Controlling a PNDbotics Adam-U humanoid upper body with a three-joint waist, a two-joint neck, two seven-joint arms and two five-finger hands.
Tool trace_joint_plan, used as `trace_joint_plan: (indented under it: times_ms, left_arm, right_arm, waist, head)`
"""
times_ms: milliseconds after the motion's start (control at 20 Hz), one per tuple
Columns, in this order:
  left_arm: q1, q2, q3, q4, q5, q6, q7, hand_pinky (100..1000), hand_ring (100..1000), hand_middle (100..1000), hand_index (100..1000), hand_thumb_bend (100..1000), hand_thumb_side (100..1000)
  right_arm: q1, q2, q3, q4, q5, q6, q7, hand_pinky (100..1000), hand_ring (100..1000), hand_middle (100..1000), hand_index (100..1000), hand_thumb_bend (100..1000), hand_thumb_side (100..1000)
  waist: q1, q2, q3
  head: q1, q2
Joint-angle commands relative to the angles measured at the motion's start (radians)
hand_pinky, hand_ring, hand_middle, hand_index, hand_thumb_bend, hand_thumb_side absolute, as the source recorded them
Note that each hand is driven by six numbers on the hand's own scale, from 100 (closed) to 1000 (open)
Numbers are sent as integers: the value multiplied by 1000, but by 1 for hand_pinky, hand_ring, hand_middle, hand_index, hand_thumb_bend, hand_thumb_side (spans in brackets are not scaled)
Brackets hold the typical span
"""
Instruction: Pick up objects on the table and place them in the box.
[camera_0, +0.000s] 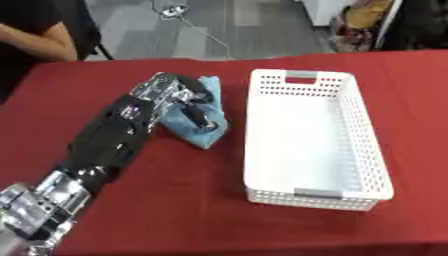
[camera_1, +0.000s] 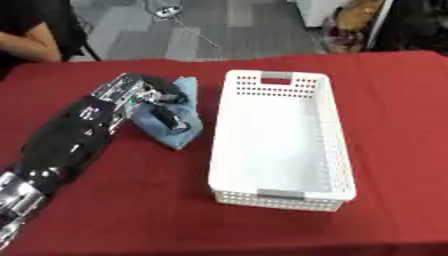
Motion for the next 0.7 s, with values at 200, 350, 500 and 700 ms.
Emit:
trace_joint_plan:
  times_ms: [200, 350, 500, 700]
  left_arm:
    - [-7, 3, 15, 33, -14, -1, 16, 749, 770, 817, 989, 830, 821]
    - [-2, 1, 23, 52, -25, 0, 22, 746, 765, 804, 965, 838, 823]
    - [1, -3, 29, 68, -36, 3, 24, 717, 716, 734, 886, 844, 798]
    - [9, -13, 42, 110, -71, 29, -1, 626, 529, 586, 708, 696, 405]
  right_arm:
    - [-21, -17, 0, -15, -5, -2, 7, 843, 874, 843, 951, 100, 1000]
    - [-21, -16, -1, -15, -6, -2, 7, 842, 874, 842, 951, 100, 1000]
    - [-20, -15, -1, -15, -6, -2, 6, 843, 874, 843, 951, 100, 1000]
    - [-20, -15, -2, -15, -5, -2, 5, 843, 874, 843, 951, 100, 1000]
  waist:
    - [-2, -2, -4]
    - [-3, -1, -4]
    - [-3, -1, -4]
    - [-4, -1, -4]
  head:
    - [8, -2]
    - [8, -2]
    - [9, -2]
    - [13, -2]
